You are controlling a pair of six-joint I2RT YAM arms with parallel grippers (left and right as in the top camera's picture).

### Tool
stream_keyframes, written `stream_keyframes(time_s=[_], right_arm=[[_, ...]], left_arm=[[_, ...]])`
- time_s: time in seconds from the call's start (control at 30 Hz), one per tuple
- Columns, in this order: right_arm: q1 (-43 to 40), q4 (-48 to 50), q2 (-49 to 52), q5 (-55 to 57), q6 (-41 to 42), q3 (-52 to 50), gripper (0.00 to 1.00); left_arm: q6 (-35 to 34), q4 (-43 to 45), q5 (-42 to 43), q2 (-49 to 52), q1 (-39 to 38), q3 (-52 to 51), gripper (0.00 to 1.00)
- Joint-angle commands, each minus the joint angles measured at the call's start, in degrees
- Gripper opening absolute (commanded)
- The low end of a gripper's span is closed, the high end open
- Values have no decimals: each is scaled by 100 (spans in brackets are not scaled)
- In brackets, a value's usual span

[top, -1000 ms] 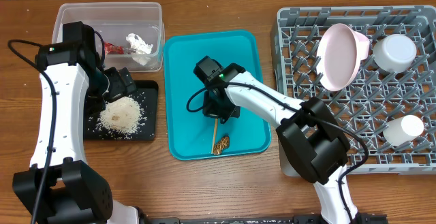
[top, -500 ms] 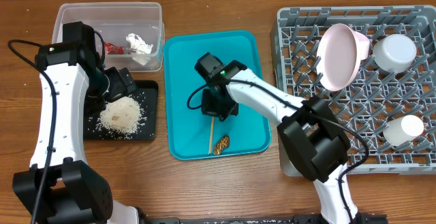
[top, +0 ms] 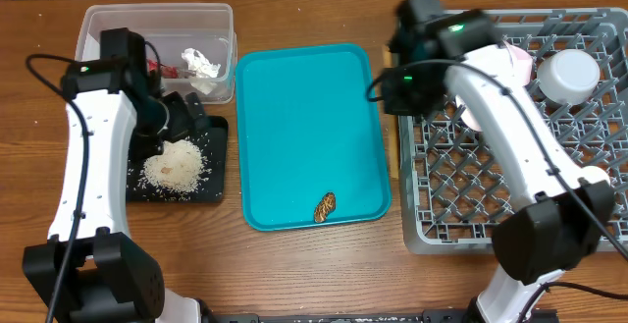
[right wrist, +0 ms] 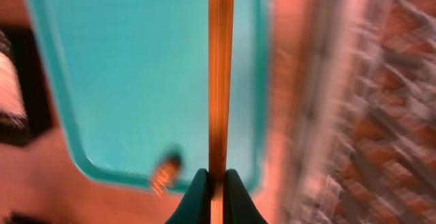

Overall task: Sort waste into correct bins and load items into the dishwasher
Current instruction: 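Grasp the last chopstick and carry it into the dish rack, then reach the left gripper to the brown food scrap on the teal tray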

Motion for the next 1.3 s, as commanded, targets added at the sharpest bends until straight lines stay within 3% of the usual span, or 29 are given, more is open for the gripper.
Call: stream_keyframes(time_s=[0.0, 0.3, 0.6, 0.83, 0.93, 1.27], right_arm=[[-354, -400, -9, 345, -813, 7, 4], [-787, -516, 2, 800, -896, -678, 4], [-780, 125, 13, 844, -872, -1526, 4], [-780, 310, 13, 844, -874, -1526, 5], [-778, 317, 13, 844, -874, -1526, 20], [-796, 413, -59, 846, -466, -1515, 22]], left_arm=[[369, 66, 407, -160, -380, 85, 100], [667, 341, 420, -153, -1655, 85, 100], [1032, 533, 411, 50, -3005, 85, 100], [1475, 529, 372, 332, -3539, 85, 100], [1569, 525, 352, 461, -3663, 85, 100], [1665, 402, 356, 970, -3722, 83, 100]])
